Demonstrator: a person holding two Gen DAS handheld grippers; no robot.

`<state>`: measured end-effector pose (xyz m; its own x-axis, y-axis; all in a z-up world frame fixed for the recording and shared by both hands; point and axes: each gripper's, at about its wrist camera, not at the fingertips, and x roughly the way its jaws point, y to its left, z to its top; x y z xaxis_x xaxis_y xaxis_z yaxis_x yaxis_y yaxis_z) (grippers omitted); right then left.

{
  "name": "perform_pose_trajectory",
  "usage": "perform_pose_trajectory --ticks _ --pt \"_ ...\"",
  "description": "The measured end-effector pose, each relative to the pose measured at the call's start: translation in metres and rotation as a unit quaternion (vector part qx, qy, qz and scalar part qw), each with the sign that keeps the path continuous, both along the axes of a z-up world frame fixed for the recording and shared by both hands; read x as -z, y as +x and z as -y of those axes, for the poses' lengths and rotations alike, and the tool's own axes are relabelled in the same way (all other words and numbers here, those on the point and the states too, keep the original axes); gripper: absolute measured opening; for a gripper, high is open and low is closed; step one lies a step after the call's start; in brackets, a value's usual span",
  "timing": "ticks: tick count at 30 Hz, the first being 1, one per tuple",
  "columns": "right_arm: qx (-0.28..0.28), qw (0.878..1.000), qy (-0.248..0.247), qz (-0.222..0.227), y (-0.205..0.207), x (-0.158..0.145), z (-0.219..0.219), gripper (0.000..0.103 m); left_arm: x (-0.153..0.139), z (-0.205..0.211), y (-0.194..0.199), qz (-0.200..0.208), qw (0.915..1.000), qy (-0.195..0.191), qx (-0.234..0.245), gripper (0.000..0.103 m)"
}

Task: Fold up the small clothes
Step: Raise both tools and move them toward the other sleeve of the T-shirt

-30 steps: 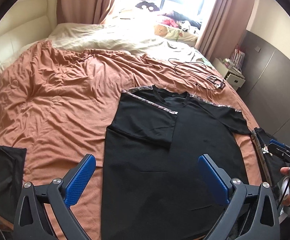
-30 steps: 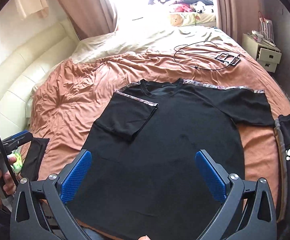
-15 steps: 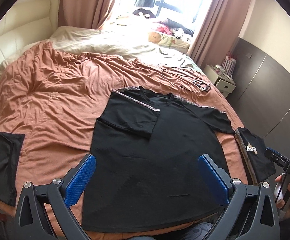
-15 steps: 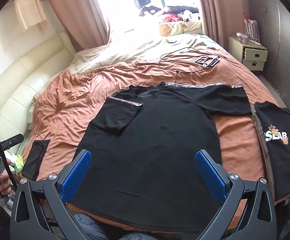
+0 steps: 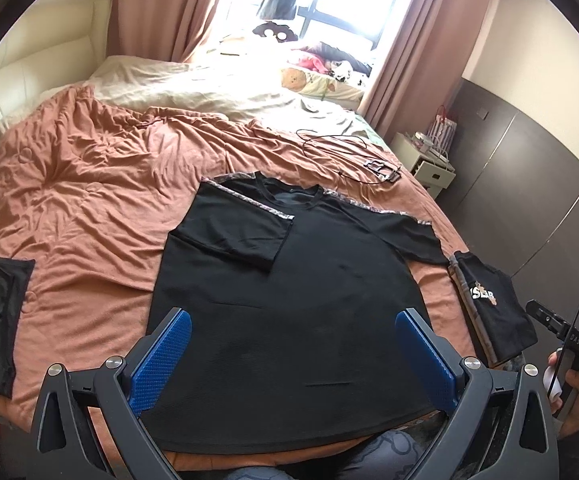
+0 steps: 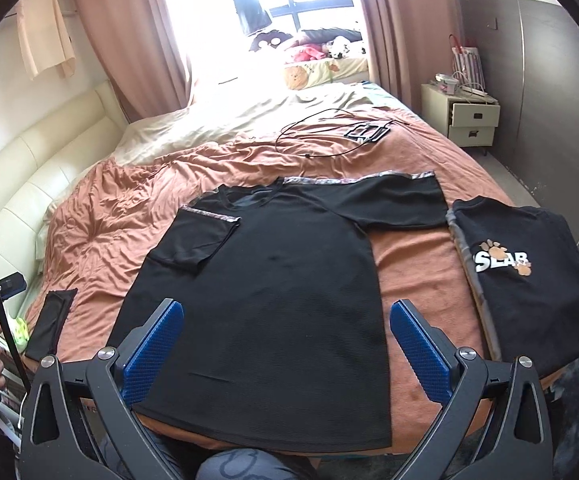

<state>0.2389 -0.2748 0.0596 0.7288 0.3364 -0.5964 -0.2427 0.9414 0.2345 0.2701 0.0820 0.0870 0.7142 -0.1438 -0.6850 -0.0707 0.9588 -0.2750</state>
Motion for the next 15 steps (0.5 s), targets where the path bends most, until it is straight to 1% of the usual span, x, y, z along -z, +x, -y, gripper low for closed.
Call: perform_pose_trajectory --ticks 6,11,15 --pt "0.011 1.0 0.005 -0.002 -0.001 0.006 0.016 0.103 -0.006 0.021 0.006 0.002 0.9999 0.0 0.014 0.103" --pt "0.022 1.0 0.006 -0.005 0.009 0.009 0.027 0.103 -0.006 0.036 0.017 0.008 0.9995 0.0 0.031 0.103" --pt "0.025 1.0 0.005 -0.008 0.019 0.012 0.029 0.103 0.0 0.047 0.031 0.006 0.999 -0.005 0.044 0.103"
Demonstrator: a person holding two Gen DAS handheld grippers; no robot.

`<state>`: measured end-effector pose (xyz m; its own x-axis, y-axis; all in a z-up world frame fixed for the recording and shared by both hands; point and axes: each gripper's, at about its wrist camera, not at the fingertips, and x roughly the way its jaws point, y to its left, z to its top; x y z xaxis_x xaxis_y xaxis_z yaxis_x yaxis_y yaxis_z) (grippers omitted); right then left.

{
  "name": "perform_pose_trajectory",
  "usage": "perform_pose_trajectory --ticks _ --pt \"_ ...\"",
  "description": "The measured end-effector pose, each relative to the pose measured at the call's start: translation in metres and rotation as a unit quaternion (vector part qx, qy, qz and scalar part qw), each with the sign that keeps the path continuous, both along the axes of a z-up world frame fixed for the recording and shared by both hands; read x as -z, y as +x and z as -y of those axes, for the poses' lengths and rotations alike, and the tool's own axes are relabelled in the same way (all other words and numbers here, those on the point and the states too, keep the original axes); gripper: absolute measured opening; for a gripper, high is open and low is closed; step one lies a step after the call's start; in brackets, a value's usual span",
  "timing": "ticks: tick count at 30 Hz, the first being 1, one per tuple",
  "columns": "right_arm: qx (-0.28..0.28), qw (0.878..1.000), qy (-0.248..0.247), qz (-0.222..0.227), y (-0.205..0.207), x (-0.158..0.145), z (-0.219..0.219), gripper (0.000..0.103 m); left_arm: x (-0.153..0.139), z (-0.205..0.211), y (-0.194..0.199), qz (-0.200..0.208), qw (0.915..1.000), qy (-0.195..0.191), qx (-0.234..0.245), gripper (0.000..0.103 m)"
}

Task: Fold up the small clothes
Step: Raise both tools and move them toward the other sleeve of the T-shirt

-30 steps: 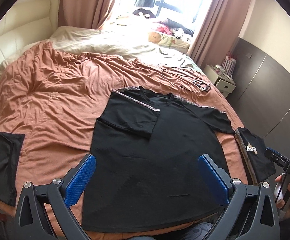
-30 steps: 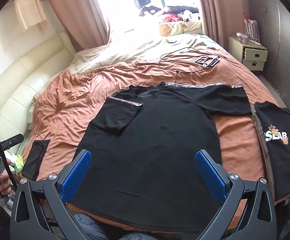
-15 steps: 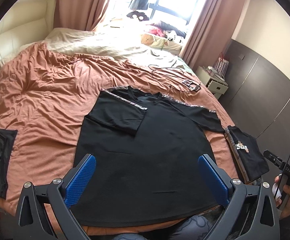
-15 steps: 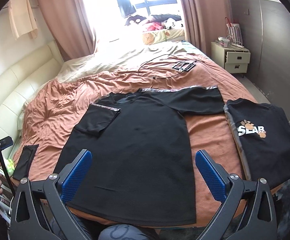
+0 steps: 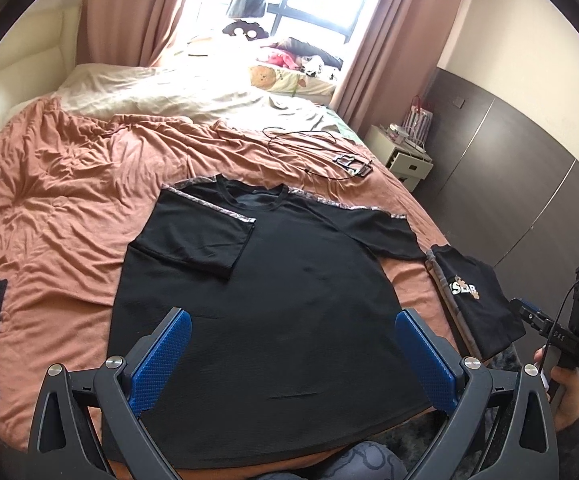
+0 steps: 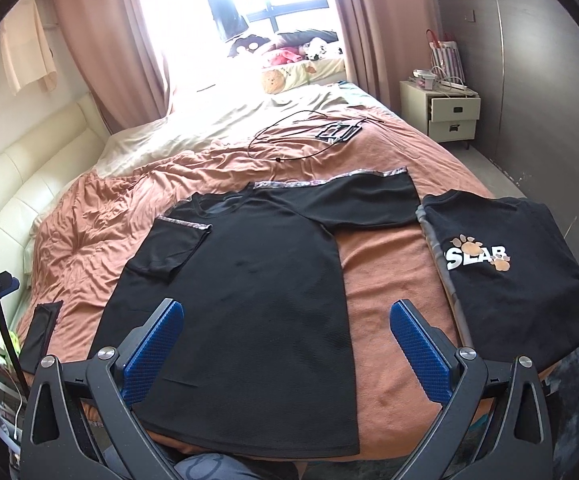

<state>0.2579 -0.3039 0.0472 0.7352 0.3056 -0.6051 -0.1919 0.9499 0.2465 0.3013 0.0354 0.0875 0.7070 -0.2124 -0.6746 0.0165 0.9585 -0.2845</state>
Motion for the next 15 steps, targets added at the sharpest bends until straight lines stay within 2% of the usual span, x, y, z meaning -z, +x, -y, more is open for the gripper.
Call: perform_pose_trajectory --ticks 15 --pt "0.0 1.0 -0.017 -0.019 0.072 0.022 -0.002 0.103 0.04 0.023 0.076 -0.022 0.9992 0.006 0.034 0.103"
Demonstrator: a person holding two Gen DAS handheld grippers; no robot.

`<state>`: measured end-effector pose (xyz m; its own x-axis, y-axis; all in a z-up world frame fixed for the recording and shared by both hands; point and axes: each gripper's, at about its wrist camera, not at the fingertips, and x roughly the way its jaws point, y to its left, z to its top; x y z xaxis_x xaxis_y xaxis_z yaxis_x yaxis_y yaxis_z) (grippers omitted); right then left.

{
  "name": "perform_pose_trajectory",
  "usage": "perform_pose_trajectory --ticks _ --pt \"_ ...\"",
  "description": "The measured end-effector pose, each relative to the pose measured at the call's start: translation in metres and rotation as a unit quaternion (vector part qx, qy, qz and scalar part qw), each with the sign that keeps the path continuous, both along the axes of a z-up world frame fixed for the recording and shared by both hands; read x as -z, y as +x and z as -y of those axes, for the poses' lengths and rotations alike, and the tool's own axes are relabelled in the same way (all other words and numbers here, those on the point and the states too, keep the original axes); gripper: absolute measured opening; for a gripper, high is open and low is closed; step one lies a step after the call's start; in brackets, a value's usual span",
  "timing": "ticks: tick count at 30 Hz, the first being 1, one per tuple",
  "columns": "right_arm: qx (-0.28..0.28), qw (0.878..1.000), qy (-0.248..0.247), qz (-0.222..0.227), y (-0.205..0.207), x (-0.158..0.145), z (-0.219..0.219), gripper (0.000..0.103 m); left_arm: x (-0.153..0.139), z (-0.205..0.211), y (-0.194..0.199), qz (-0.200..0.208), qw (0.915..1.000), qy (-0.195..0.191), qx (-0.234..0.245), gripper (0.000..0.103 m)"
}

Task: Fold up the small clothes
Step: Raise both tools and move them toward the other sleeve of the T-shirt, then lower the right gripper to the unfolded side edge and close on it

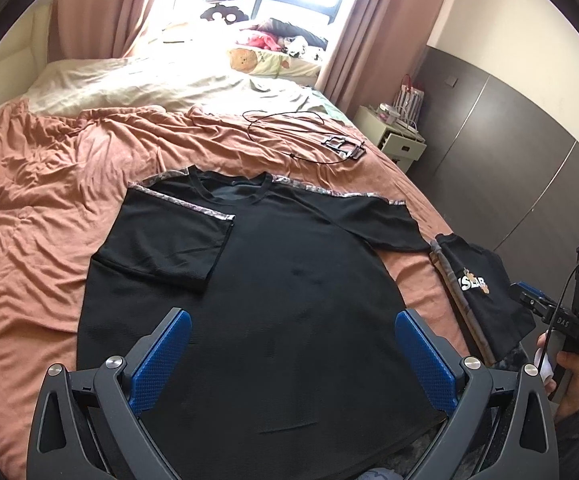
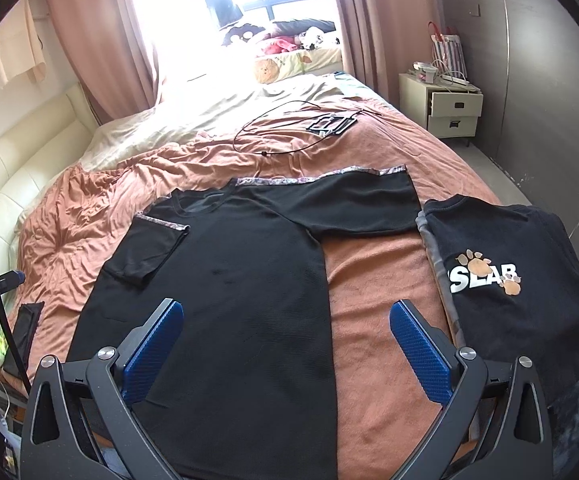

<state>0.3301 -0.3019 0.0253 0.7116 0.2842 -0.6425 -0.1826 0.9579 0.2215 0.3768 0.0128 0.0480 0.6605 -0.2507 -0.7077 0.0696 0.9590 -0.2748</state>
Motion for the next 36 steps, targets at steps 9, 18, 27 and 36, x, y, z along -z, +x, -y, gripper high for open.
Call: perform_pose_trajectory --ticks 9,18,27,36 --pt "0.006 1.0 0.005 -0.018 0.056 0.012 0.008 0.103 0.026 0.01 0.049 -0.017 0.9998 0.004 0.008 0.102" --pt "0.017 0.999 0.008 -0.031 0.105 0.023 0.017 0.097 0.053 0.039 0.105 -0.036 0.9989 -0.001 0.029 0.103" --pt "0.029 0.998 -0.002 -0.053 0.176 0.037 0.019 0.087 0.086 0.075 0.161 -0.059 0.9968 -0.002 0.053 0.102" --pt "0.039 0.995 -0.028 -0.084 0.255 0.063 0.025 0.065 0.12 0.106 0.216 -0.083 0.9927 0.023 0.085 0.101"
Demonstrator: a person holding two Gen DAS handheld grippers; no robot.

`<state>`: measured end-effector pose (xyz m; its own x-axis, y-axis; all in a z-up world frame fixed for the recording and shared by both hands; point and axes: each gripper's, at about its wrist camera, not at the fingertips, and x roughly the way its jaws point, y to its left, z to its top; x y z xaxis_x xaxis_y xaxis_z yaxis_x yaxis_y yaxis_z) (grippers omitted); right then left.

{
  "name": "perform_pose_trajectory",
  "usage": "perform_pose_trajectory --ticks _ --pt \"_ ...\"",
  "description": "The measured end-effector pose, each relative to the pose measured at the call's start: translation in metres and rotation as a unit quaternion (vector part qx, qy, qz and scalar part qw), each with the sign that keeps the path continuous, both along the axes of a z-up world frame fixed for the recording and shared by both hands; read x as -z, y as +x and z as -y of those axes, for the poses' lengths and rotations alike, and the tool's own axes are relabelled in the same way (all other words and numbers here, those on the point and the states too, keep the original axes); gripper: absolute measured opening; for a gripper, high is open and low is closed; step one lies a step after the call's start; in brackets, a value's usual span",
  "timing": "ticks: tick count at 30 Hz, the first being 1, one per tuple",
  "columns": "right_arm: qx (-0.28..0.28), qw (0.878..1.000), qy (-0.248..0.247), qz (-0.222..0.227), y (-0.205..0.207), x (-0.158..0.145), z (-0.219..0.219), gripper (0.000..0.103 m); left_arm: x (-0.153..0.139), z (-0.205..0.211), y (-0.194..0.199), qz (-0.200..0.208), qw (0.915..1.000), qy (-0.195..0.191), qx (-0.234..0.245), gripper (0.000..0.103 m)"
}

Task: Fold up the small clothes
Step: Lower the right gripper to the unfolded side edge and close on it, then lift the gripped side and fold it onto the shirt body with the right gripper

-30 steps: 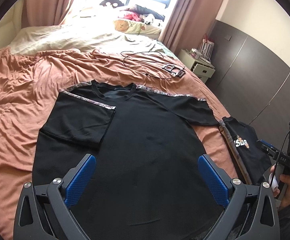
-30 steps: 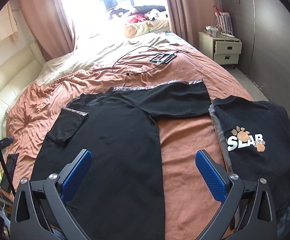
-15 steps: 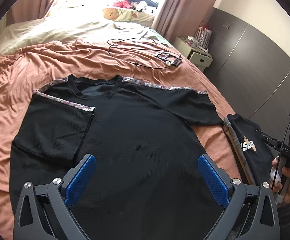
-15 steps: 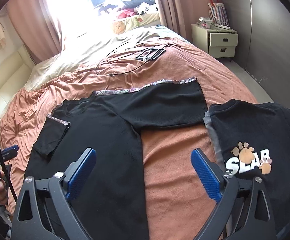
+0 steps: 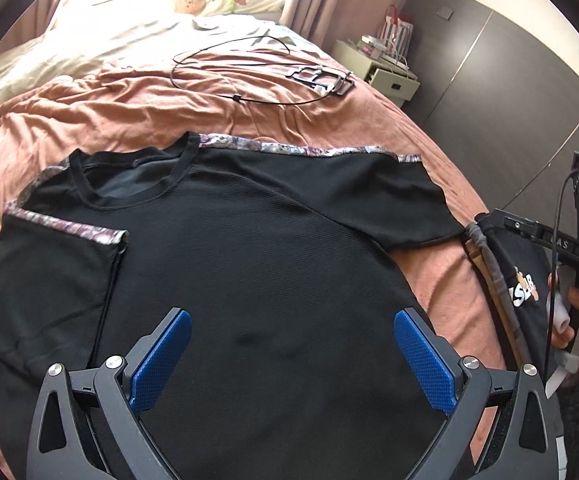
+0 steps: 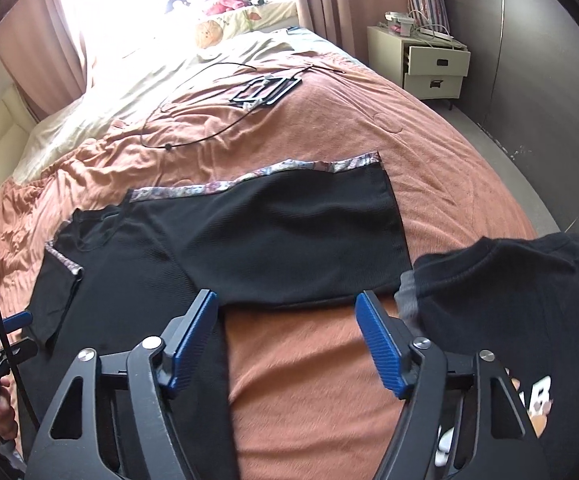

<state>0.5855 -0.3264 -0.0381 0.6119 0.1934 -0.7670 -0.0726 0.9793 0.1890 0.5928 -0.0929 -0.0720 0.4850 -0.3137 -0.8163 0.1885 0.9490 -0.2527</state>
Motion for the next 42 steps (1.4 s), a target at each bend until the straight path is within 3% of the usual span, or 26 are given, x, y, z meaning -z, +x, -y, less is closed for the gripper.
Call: perform_pose_trajectory --ticks 5,10,14,21,23,27,28,30,42 --pt "0.016 0.999 -0.023 -0.031 0.051 0.023 0.011 0.052 0.017 0.01 0.034 -0.005 1.0 0.002 0.007 0.087" --pt "0.044 0.996 -0.043 -0.057 0.096 0.049 0.023 0.051 0.04 0.016 0.072 -0.024 0.9997 0.002 0.001 0.064" --pt "0.047 0.994 -0.069 -0.07 0.125 0.067 0.024 0.046 0.059 0.02 0.093 -0.033 0.9995 -0.002 0.004 0.054" --pt "0.059 0.988 -0.108 -0.096 0.164 0.094 0.023 0.046 0.087 0.029 0.117 -0.04 0.999 -0.009 0.015 0.035" --pt "0.065 0.986 -0.107 -0.114 0.172 0.104 0.024 0.046 0.092 0.035 0.122 -0.044 0.9987 -0.014 0.02 0.026" --pt "0.063 0.988 -0.086 -0.116 0.181 0.118 0.029 0.041 0.098 0.048 0.128 -0.042 0.9983 -0.025 0.032 0.021" --pt "0.06 0.989 -0.077 -0.112 0.181 0.119 0.03 0.037 0.099 0.051 0.129 -0.041 0.9981 -0.03 0.035 0.02" --pt "0.047 0.991 -0.066 -0.103 0.181 0.116 0.029 0.007 0.1 0.058 0.13 -0.042 0.9976 -0.037 0.04 0.019" --pt "0.002 0.998 -0.064 -0.029 0.148 0.042 0.002 0.002 0.108 0.081 0.131 -0.063 0.9947 -0.06 0.054 0.018"
